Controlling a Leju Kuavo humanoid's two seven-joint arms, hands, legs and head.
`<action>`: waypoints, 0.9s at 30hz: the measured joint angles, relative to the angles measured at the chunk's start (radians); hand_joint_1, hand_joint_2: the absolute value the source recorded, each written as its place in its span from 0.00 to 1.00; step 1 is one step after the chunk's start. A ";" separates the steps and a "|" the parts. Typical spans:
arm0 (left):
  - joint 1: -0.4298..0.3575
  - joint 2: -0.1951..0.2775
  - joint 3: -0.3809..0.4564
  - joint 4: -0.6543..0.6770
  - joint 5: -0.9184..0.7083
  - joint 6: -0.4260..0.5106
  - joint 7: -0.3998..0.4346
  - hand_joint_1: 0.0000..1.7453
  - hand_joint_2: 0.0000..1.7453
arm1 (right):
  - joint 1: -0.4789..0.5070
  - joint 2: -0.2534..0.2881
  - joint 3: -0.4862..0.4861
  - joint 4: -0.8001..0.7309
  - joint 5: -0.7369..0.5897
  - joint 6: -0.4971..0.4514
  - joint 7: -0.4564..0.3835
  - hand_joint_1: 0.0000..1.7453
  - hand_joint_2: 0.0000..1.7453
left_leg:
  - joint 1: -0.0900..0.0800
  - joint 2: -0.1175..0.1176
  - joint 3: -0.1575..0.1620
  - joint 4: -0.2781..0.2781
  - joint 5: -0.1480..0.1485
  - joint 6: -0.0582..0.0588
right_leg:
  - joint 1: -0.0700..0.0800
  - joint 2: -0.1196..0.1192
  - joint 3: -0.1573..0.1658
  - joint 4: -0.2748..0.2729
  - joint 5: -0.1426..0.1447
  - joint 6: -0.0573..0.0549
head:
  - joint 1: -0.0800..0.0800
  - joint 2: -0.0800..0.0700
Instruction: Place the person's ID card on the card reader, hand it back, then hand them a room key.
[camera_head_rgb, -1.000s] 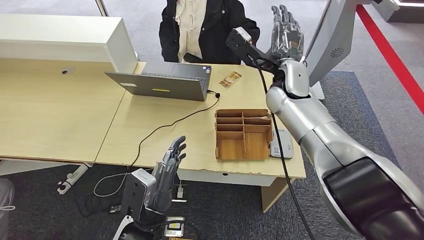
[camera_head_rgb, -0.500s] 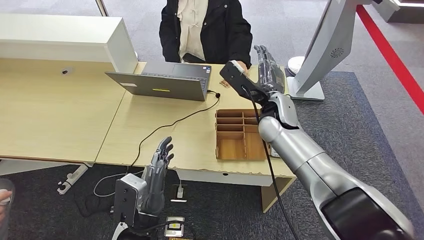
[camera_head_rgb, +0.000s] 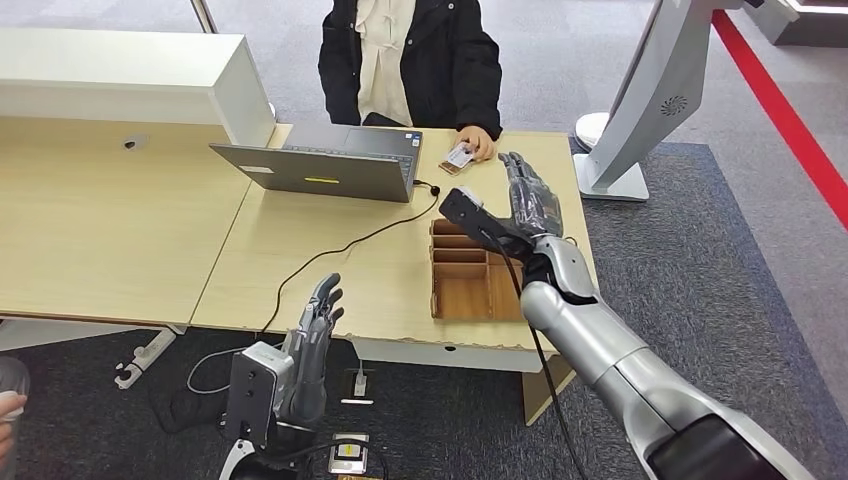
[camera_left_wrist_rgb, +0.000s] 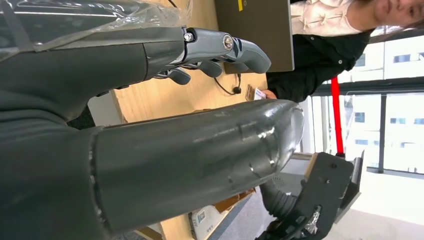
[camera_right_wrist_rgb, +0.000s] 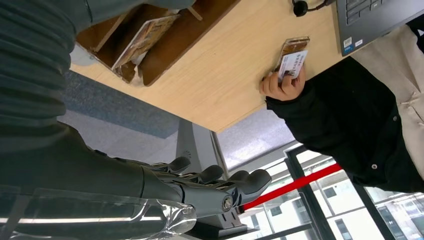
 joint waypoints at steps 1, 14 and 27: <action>0.000 0.000 0.001 0.000 -0.002 -0.002 0.001 0.00 0.00 | 0.003 0.000 0.001 0.000 0.002 0.000 -0.002 0.00 1.00 | 0.000 0.000 0.000 0.000 0.000 0.000 | 0.000 0.000 0.000 0.000 0.000 0.000 | 0.000 0.000; 0.020 -0.029 0.007 -0.008 -0.034 0.008 0.015 0.00 0.00 | 0.018 0.021 0.016 0.000 0.021 0.026 -0.033 0.00 1.00 | 0.000 0.000 0.000 0.000 0.000 0.000 | 0.000 0.000 0.000 0.000 0.000 0.000 | 0.000 0.000; 0.008 -0.025 0.026 -0.009 -0.019 -0.075 0.022 0.00 0.00 | 0.046 0.024 0.039 0.000 0.152 0.081 0.014 0.00 1.00 | 0.000 0.000 0.000 0.000 0.000 0.000 | 0.000 0.000 0.000 0.000 0.000 0.000 | 0.000 0.000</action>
